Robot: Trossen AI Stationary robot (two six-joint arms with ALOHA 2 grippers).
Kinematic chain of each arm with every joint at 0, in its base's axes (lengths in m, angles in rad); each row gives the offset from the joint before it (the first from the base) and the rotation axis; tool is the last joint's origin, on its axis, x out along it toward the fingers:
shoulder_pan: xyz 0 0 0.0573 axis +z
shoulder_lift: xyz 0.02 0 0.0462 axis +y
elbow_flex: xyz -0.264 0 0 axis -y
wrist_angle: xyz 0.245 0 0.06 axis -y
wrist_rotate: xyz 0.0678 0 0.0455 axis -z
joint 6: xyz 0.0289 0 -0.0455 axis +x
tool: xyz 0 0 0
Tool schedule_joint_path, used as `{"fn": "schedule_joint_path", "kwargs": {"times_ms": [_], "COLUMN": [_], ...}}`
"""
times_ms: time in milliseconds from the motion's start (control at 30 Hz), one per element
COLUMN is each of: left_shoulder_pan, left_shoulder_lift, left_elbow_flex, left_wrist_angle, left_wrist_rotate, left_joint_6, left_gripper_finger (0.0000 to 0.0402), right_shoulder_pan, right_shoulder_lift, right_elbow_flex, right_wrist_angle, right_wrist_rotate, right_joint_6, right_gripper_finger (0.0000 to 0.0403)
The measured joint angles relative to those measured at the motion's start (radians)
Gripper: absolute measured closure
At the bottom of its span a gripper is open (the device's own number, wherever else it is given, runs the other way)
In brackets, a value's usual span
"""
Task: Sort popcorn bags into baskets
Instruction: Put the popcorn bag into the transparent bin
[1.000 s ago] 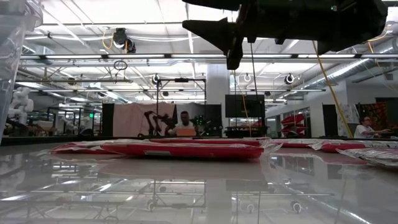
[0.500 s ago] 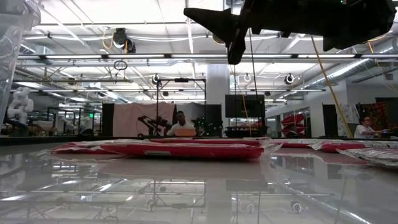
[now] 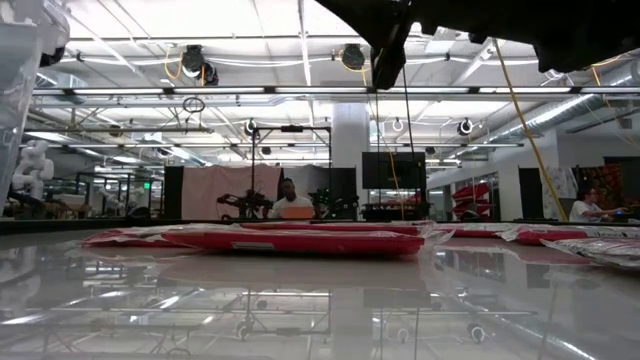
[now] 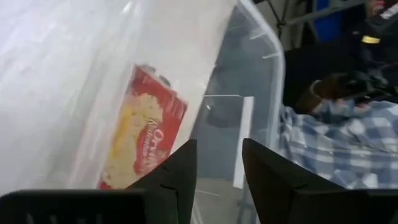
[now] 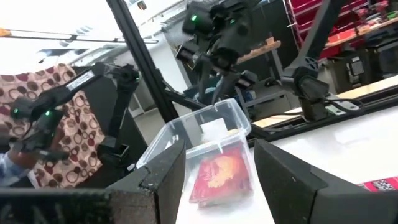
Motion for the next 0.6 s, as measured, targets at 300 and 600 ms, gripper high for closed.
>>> {"fn": "schedule_joint_path", "kwargs": {"times_ms": [300, 600], "left_shoulder_pan": [0.058, 0.261], "left_shoulder_lift": [-0.12, -0.138], "left_elbow_flex": [0.001, 0.001], "left_wrist_angle": [-0.112, -0.267], "left_wrist_rotate": [-0.077, -0.126], "left_joint_6": [0.133, 0.335], "left_gripper_finger": [0.027, 0.027], "right_shoulder_pan": [0.024, 0.046], "right_shoulder_lift": [0.0, 0.019], "right_elbow_flex": [0.0, 0.139], "right_wrist_angle": [-0.004, -0.322], "right_wrist_rotate": [0.001, 0.081], "right_joint_6": [-0.073, -0.053], "right_gripper_finger": [0.0218, 0.0239]}}
